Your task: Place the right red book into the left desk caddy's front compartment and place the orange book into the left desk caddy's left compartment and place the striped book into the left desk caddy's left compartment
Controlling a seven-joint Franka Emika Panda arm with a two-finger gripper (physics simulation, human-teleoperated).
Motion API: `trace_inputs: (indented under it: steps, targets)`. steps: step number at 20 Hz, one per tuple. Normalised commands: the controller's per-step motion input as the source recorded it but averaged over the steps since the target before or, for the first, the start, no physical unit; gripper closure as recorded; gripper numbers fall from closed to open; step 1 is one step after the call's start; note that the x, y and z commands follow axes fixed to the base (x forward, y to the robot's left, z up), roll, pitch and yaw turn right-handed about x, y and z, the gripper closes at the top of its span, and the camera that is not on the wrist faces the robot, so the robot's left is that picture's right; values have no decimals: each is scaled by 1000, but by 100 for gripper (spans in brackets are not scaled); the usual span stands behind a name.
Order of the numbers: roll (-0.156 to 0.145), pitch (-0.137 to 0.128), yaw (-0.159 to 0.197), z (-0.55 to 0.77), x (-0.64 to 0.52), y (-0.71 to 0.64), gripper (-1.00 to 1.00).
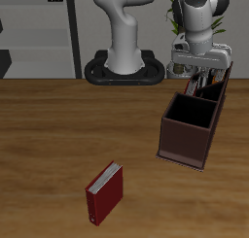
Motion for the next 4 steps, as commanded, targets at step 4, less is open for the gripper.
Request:
trace_inputs:
  steps: [4]
  targets:
    - [4, -50, 13, 256, -141, -31, -100]
